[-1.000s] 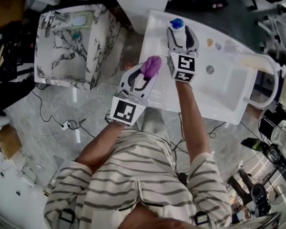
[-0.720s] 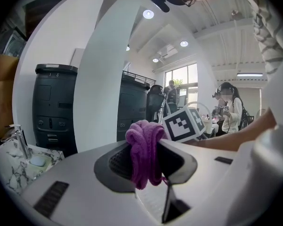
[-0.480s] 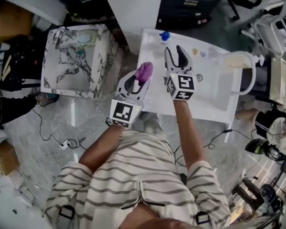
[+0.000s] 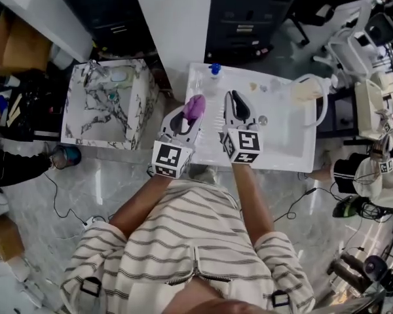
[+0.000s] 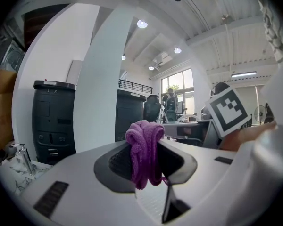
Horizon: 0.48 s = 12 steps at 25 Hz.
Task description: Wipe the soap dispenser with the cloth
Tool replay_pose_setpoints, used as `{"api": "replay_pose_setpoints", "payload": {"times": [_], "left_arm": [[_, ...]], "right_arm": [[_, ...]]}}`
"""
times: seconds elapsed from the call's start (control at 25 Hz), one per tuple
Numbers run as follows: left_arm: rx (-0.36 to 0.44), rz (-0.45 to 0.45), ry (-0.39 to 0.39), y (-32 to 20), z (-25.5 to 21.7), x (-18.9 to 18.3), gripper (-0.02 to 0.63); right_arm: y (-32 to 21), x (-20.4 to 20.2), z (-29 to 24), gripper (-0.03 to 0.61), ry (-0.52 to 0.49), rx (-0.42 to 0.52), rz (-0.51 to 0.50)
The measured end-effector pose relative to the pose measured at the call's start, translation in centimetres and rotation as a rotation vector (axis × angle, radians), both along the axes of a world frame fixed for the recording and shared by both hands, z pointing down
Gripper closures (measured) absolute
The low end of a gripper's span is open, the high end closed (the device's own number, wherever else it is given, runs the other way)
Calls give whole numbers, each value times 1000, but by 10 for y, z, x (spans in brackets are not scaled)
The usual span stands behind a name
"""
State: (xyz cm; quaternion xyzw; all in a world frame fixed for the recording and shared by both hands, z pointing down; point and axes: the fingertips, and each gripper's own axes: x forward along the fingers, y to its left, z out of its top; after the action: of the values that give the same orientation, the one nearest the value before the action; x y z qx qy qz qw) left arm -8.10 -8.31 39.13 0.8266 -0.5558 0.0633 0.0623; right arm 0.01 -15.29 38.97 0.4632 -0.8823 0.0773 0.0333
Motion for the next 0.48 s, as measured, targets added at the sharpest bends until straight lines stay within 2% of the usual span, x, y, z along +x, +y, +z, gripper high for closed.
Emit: {"api": "replay_pose_setpoints", "payload": {"times": [0.2, 0.48], "left_arm": [[24, 35, -22, 4, -7, 6, 491], [41, 30, -28, 2, -9, 5, 491]], "right_arm": [[24, 4, -8, 563, -16, 7, -7], [42, 25, -14, 569, -51, 18, 52]]}}
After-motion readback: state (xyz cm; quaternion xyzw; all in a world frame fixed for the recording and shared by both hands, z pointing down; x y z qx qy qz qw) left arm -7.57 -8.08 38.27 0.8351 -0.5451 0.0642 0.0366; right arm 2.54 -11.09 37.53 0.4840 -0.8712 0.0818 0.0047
